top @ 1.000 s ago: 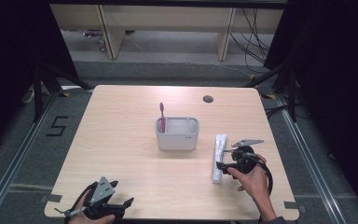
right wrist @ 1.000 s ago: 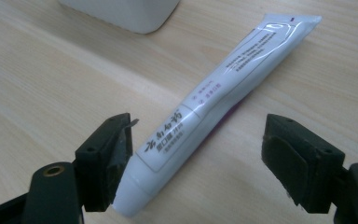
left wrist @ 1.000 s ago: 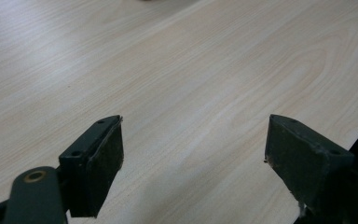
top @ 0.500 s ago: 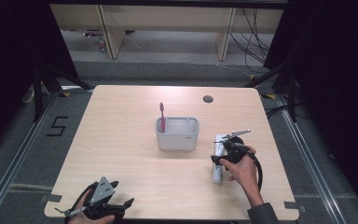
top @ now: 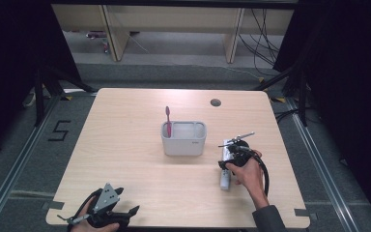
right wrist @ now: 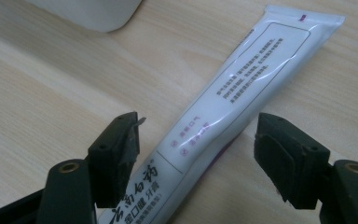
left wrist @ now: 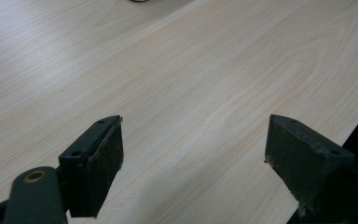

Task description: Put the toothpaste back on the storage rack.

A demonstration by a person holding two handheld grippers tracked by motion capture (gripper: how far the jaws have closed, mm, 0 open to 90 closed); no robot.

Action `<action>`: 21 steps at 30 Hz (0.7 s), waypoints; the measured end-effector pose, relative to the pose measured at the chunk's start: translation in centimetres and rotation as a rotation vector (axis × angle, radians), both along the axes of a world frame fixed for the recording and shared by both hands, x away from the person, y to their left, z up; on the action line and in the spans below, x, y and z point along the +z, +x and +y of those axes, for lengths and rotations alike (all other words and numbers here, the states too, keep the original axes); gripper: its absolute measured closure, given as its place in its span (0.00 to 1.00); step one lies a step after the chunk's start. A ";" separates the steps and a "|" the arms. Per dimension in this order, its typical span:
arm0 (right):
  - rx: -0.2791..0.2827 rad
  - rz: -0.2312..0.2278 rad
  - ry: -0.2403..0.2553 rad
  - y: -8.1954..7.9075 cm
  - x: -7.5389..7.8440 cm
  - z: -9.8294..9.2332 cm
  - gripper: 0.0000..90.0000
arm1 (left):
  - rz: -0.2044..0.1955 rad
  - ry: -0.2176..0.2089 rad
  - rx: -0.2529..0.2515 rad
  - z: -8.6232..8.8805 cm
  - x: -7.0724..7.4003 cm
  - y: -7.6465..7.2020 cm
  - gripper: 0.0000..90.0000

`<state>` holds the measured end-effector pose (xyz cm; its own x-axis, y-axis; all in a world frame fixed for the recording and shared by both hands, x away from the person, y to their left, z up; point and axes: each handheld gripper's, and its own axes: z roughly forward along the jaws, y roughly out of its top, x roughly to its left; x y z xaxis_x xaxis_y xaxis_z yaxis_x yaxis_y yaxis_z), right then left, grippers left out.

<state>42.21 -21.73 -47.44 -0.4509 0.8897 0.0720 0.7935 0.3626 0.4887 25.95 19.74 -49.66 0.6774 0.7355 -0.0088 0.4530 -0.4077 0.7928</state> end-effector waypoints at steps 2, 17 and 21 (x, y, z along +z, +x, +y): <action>0.007 0.005 -0.011 0.1 -0.1 0.0 0.36 | 0.001 -0.002 0.005 0.0 0.0 0.0 0.21; 0.010 0.070 -0.027 0.5 -0.3 -0.1 0.50 | 0.007 0.016 0.000 0.2 0.1 0.1 0.21; 0.004 0.095 -0.033 0.7 -0.4 -0.4 0.58 | 0.005 0.012 -0.001 0.2 0.0 0.1 0.21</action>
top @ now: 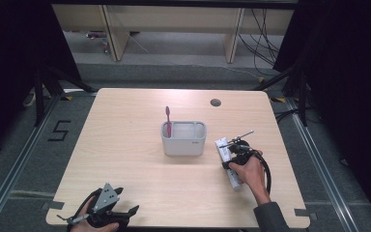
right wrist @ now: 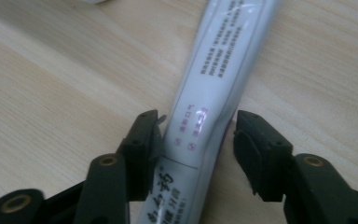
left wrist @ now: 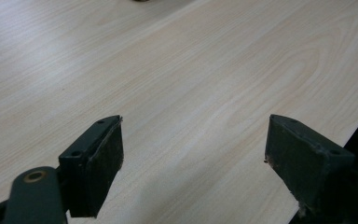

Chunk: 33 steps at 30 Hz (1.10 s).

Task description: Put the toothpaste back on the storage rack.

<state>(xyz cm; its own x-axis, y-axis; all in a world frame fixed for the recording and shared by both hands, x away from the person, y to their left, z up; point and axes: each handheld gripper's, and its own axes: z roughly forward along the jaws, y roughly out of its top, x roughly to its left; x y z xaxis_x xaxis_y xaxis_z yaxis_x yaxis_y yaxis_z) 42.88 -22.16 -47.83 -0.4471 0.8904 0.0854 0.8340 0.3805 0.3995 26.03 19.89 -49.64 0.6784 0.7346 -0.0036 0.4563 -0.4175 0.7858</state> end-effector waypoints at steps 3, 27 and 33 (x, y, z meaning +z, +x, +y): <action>0.014 0.019 -0.008 0.0 0.2 -0.2 0.63 | -0.002 0.001 -0.003 0.0 0.0 0.0 0.21; 0.136 0.141 -0.177 1.7 0.9 1.0 0.69 | -0.002 0.002 -0.016 -0.2 -0.1 -0.1 0.20; 0.149 0.149 -0.193 2.1 0.8 1.0 0.71 | -0.001 0.012 -0.022 -0.1 0.0 -0.1 0.20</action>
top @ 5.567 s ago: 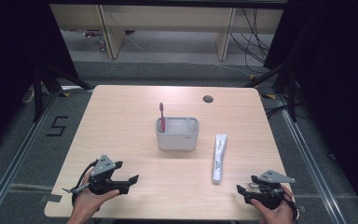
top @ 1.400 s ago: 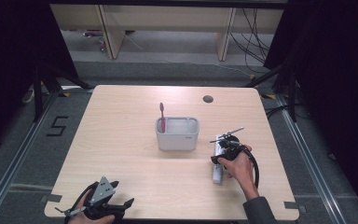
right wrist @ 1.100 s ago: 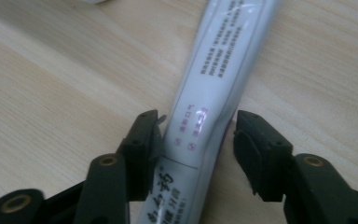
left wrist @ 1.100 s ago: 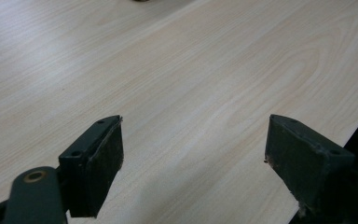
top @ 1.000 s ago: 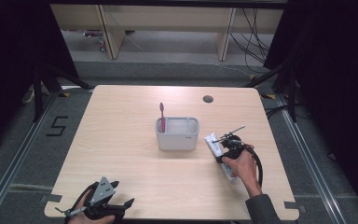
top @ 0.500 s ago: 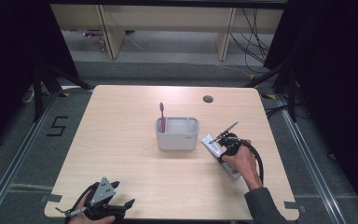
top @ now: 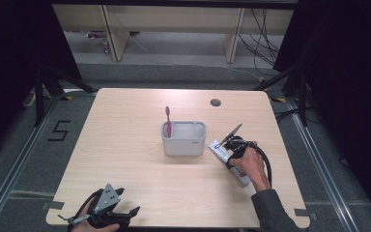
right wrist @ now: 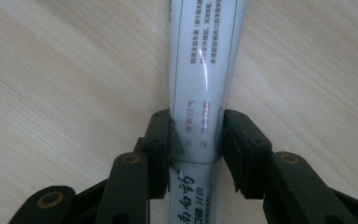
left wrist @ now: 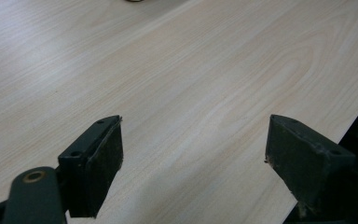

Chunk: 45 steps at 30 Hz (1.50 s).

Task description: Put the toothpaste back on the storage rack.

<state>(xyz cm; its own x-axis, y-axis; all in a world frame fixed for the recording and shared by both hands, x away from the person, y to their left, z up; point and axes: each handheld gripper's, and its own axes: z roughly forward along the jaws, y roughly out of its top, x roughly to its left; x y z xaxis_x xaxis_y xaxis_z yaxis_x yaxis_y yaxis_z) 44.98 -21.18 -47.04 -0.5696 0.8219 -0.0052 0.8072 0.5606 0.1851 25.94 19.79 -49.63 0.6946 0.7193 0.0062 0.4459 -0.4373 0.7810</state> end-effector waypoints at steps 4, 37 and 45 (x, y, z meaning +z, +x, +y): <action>0.008 0.020 -0.014 0.2 0.2 0.1 0.71 | -0.003 0.012 -0.004 0.0 0.0 0.0 0.20; 0.047 0.026 -0.058 0.8 0.4 0.4 0.80 | 0.006 0.003 -0.005 0.2 0.0 0.0 0.21; 0.061 -0.024 -0.016 0.9 0.7 -0.7 0.81 | 0.009 -0.012 -0.001 0.1 0.0 0.0 0.21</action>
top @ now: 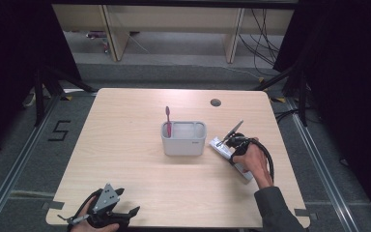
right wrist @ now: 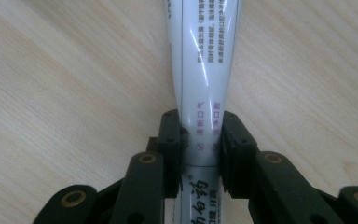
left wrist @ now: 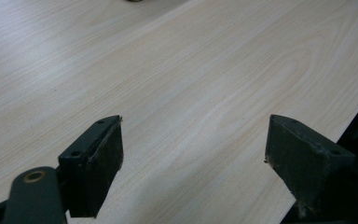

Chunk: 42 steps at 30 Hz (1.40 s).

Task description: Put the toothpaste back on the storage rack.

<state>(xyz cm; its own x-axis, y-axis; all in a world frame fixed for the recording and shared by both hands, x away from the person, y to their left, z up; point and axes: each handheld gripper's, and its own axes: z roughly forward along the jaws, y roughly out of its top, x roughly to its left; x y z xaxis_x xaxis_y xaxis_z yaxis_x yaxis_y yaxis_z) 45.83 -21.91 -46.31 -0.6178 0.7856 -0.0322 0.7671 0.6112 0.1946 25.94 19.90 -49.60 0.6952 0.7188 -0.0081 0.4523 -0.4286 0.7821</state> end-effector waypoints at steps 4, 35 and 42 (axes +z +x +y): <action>-0.025 -0.010 0.037 -0.2 0.7 -0.5 0.81 | 0.001 -0.002 0.001 0.0 0.0 0.0 0.21; -0.109 -0.294 0.390 -1.2 5.5 -3.8 0.82 | 0.001 -0.025 0.012 0.0 -0.1 0.0 0.21; -0.161 -0.351 0.459 -1.7 7.2 -3.3 0.82 | 0.005 -0.022 0.007 0.0 -0.1 0.1 0.21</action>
